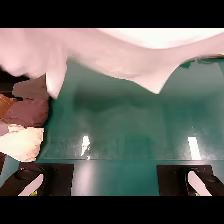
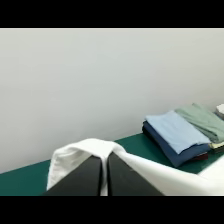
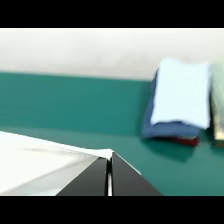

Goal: Fold the shirts.

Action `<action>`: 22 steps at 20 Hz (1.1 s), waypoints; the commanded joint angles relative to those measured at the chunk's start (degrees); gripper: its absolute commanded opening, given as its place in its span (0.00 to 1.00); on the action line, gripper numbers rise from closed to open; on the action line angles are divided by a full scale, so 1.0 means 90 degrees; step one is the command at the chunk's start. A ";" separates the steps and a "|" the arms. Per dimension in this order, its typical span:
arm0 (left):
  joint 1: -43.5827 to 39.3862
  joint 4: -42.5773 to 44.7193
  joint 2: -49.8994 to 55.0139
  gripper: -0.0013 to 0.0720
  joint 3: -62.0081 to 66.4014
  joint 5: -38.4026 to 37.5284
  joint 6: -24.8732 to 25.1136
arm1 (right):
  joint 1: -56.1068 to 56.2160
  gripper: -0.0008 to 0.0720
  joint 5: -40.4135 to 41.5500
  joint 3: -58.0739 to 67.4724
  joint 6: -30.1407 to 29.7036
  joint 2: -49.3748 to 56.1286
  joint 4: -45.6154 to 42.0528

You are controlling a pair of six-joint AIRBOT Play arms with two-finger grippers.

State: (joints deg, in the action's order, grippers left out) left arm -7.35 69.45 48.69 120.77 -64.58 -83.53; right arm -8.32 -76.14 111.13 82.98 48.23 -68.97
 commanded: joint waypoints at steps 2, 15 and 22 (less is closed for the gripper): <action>0.0002 -0.0398 -0.0005 0.05 0.0313 0.0131 -0.0061 | -0.1047 0.03 -0.0627 0.1195 0.0005 0.0022 0.0002; 0.0002 0.0736 0.3711 0.05 -0.3062 -0.0505 0.0134 | 0.1115 0.03 -0.0359 -0.1392 0.0061 0.4238 -0.0879; 0.0284 0.0862 0.4702 0.84 -0.2987 0.0318 0.0109 | 0.1054 0.54 -0.0403 -0.0607 0.0063 0.5360 -0.0780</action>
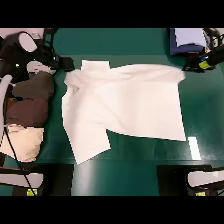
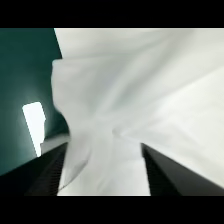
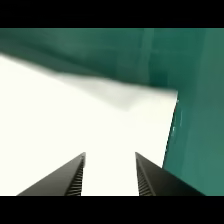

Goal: Fold the shirts.

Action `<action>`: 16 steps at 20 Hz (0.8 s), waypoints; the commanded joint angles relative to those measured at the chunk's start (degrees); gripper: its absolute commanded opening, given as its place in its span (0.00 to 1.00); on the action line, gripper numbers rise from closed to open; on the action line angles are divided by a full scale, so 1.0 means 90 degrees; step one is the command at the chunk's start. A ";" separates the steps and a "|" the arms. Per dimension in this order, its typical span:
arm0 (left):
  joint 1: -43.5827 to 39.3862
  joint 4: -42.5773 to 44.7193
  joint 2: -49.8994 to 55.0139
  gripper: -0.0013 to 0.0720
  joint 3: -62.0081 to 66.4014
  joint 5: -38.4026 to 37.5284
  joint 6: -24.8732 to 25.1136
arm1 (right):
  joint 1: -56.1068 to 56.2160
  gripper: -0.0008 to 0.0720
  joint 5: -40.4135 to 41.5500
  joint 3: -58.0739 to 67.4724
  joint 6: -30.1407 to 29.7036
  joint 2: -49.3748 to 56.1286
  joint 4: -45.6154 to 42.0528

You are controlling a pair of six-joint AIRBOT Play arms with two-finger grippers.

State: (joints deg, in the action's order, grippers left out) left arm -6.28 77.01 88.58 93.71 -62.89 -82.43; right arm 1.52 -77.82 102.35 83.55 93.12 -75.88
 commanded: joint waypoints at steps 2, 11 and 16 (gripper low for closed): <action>0.0529 -0.0012 0.0177 0.84 0.0245 -0.0539 -0.0017 | -0.0160 0.54 -0.0661 0.0719 -0.0010 0.0289 0.0175; 0.1576 -0.0323 -0.2348 0.84 -0.3687 -0.1049 0.0041 | -0.0787 0.54 -0.0646 -0.2348 -0.0155 -0.2239 0.1365; 0.1576 -0.1081 -0.3024 0.84 -0.5858 -0.0325 0.0049 | -0.0787 0.54 -0.0253 -0.3672 -0.0155 -0.3266 0.1486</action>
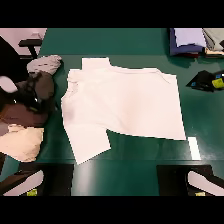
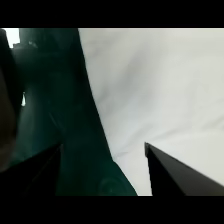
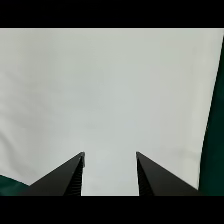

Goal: Fold the shirts.

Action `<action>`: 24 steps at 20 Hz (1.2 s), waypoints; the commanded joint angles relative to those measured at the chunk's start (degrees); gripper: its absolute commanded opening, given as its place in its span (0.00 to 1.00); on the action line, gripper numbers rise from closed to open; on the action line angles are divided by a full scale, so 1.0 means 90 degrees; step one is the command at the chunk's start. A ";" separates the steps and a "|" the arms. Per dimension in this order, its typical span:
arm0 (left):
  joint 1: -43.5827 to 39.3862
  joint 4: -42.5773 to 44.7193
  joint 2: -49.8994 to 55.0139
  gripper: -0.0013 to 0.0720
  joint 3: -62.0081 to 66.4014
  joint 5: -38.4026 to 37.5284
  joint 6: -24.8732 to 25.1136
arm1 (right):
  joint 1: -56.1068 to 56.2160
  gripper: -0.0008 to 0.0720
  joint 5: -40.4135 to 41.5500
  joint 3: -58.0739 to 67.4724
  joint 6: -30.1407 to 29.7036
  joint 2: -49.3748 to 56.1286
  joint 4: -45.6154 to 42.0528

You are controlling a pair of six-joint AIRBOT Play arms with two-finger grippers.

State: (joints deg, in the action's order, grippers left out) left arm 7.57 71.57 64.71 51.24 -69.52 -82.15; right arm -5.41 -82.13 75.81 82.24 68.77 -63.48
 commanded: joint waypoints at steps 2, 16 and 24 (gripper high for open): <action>0.0036 -0.1010 -0.0372 0.84 -0.1596 0.0855 0.0206 | -0.0017 0.54 0.0294 -0.1073 -0.0010 -0.0840 0.0109; -0.0619 -0.1571 -0.0423 0.05 -0.1783 0.1158 0.0347 | -0.0826 0.54 -0.0238 -0.1729 -0.0007 -0.1341 -0.0100; -0.0619 -0.1620 -0.0641 0.05 -0.1056 0.0945 0.0352 | -0.3133 0.71 0.0027 -0.4073 -0.0058 -0.1379 -0.0933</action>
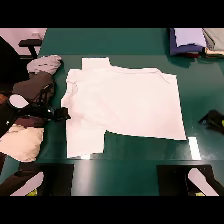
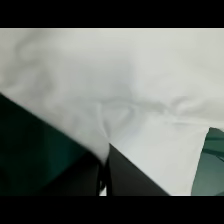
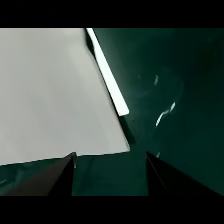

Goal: Fold the shirts.

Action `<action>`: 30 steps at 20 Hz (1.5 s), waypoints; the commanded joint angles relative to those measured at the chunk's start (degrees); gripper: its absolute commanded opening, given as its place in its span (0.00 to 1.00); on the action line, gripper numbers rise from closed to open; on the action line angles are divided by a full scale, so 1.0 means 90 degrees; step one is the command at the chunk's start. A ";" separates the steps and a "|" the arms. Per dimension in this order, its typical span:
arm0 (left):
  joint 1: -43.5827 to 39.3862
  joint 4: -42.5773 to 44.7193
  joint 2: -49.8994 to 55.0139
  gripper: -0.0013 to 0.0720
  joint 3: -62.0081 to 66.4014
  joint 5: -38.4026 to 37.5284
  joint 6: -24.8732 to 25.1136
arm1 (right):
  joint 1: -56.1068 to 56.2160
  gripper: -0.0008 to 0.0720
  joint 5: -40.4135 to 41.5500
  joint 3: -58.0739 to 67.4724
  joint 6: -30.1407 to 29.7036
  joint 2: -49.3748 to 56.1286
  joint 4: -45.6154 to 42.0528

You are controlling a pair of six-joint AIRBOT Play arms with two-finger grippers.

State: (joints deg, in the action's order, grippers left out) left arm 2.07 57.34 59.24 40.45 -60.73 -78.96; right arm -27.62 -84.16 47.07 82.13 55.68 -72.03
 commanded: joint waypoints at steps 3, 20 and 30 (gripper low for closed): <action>-0.0007 -0.0053 -0.0034 0.05 0.0143 -0.0012 -0.0007 | -0.0678 0.70 0.0653 -0.1491 -0.0291 0.0580 0.0695; -0.0007 -0.0039 -0.1406 0.05 0.2407 -0.0549 -0.0141 | 0.1800 0.03 0.1035 0.1095 -0.0299 -0.0408 0.1052; -0.0007 -0.0049 -0.1974 0.05 0.8080 -0.0347 -0.0415 | 0.1787 0.03 0.0639 0.6557 -0.0282 -0.1290 0.0991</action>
State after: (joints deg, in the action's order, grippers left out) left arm 2.00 56.82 41.95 100.97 -65.34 -82.17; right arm -10.57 -76.36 94.45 79.42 44.47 -62.89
